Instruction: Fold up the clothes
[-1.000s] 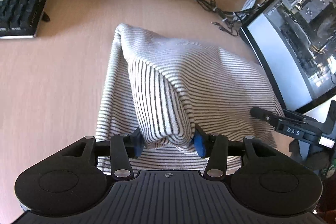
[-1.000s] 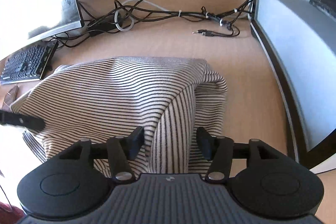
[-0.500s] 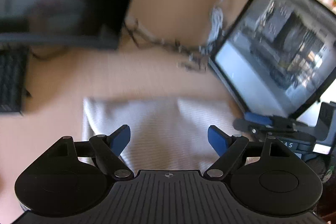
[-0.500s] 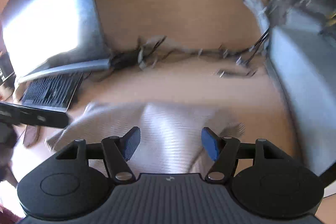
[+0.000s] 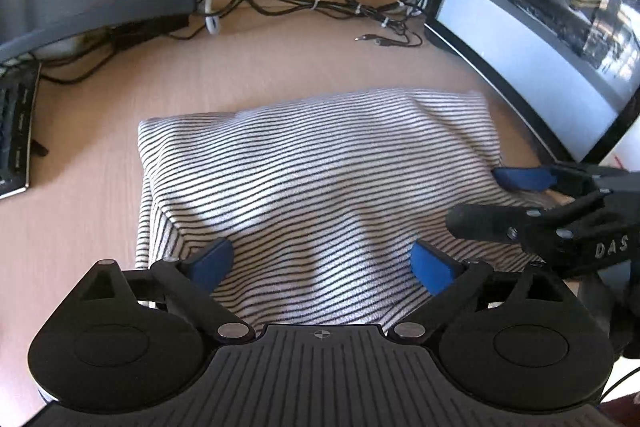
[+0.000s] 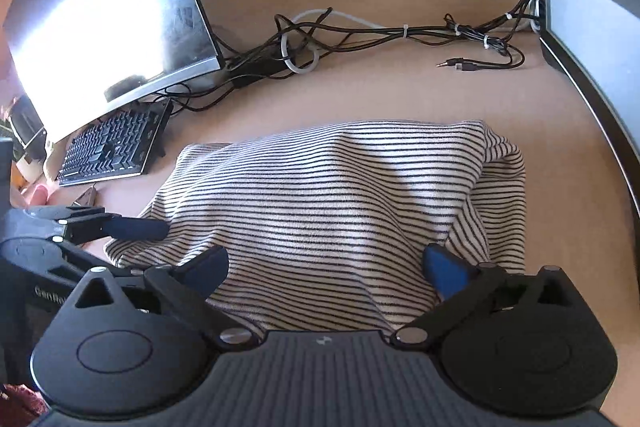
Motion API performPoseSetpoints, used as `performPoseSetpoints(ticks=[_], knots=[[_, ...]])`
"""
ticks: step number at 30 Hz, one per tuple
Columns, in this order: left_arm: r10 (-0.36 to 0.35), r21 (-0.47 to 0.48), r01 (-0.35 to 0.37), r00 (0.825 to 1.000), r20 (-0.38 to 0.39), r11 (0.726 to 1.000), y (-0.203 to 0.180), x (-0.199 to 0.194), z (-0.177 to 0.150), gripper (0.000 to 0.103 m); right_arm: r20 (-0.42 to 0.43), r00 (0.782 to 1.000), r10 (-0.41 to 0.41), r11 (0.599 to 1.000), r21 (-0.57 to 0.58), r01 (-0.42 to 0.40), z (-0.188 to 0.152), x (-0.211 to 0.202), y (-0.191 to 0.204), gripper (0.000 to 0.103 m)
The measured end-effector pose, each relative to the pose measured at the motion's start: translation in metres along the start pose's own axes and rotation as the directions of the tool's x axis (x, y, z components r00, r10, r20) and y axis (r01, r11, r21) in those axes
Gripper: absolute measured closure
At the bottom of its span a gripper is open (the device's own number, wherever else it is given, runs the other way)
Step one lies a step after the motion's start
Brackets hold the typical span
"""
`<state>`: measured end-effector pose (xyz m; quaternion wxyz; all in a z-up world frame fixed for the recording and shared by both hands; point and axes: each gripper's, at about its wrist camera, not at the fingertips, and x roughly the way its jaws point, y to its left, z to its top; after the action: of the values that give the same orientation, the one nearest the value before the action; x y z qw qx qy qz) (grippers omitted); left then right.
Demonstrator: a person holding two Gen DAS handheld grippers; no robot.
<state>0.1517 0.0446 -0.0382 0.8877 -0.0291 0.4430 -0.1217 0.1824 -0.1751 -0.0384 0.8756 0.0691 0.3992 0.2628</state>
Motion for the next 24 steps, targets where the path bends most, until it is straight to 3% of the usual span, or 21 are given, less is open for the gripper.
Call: performPoseSetpoints(ticks=[6, 14, 16, 18, 20, 22, 24], knots=[[-0.005, 0.003, 0.005, 1.0, 0.005, 1.0, 0.0, -0.001, -0.003, 0.004, 0.004, 1.0, 0.026, 0.997, 0.071, -0.027, 0.003, -0.002, -0.008, 0.0], [-0.015, -0.016, 0.015, 1.0, -0.021, 1.0, -0.001, -0.006, 0.0, 0.002, -0.016, 1.0, -0.016, 0.998, 0.064, 0.017, 0.01, 0.0, -0.001, 0.0], [-0.067, -0.034, 0.065, 0.997, -0.042, 0.997, 0.001, -0.013, 0.002, 0.002, 0.018, 1.0, -0.019, 0.998, 0.065, 0.017, 0.018, -0.008, -0.002, 0.0], [-0.136, -0.061, 0.132, 0.989, -0.062, 0.989, 0.003, -0.02, 0.003, 0.002, 0.085, 0.992, -0.095, 0.995, 0.017, 0.093, 0.032, -0.016, -0.001, 0.0], [-0.191, -0.11, 0.182, 0.978, -0.078, 0.977, 0.01, -0.02, 0.002, 0.002, 0.123, 0.966, -0.226, 0.971, -0.046, 0.233, 0.046, -0.015, -0.001, 0.0], [-0.215, -0.164, 0.197, 0.972, -0.096, 0.967, 0.019, -0.014, 0.002, 0.002, 0.116, 0.939, -0.325, 0.94, -0.074, 0.334, 0.054, -0.003, -0.009, 0.002], [-0.228, -0.196, 0.206, 0.969, -0.097, 0.959, 0.027, -0.005, 0.005, 0.002, 0.086, 0.916, -0.393, 0.912, -0.088, 0.4, 0.059, 0.012, -0.019, 0.011]])
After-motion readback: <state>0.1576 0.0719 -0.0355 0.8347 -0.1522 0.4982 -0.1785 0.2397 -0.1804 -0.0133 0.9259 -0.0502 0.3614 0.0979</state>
